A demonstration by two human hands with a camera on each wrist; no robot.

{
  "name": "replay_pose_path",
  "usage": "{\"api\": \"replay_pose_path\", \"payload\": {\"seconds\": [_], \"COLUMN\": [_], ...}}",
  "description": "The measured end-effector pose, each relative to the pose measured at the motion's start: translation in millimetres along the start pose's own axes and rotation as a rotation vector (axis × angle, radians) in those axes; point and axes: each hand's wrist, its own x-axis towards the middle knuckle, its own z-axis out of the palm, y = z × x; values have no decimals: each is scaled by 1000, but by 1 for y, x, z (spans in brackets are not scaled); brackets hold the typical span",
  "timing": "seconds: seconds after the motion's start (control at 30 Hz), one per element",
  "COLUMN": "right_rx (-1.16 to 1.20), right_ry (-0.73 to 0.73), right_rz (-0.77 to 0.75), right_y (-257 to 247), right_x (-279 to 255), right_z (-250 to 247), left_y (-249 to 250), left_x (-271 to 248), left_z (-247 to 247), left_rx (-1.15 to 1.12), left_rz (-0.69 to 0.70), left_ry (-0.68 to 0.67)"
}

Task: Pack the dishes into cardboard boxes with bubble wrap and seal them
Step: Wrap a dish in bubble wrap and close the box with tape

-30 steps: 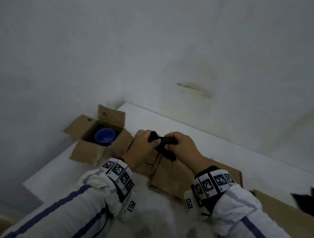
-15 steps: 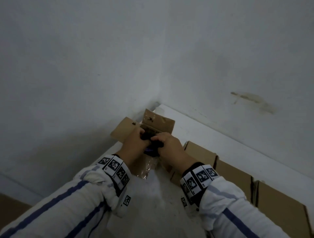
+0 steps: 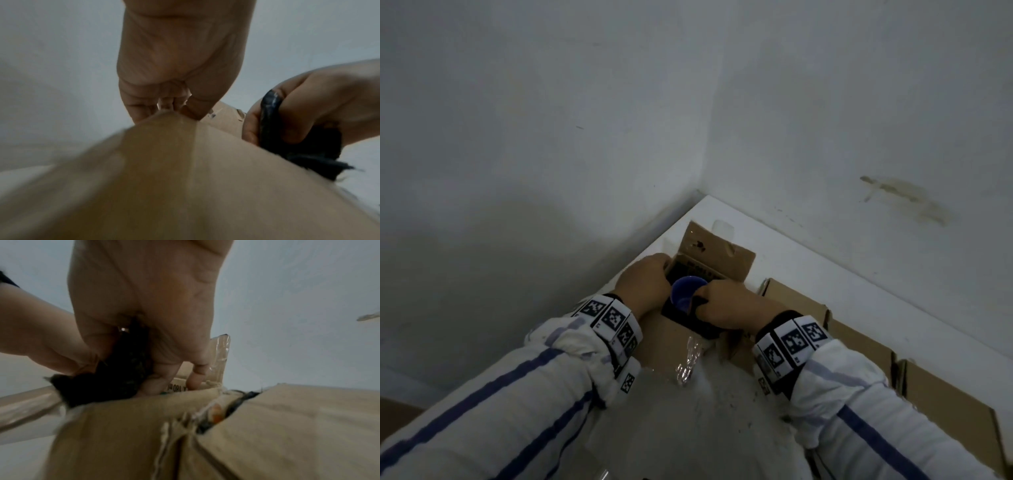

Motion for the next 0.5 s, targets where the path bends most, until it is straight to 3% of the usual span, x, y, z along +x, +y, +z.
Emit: {"api": "replay_pose_path", "payload": {"seconds": [0.13, 0.27, 0.5], "right_rx": [-91, -257, -12], "right_ry": [-76, -16, 29], "right_rz": [-14, -46, -6], "right_y": [4, 7, 9], "right_x": [-8, -10, -17], "right_z": [2, 18, 11], "left_y": [8, 12, 22], "left_x": [-4, -4, -3], "left_z": [8, 10, 3], "left_rx": [10, -12, -2], "left_rz": [-38, -73, -110], "left_ry": [-11, -16, -31]}}
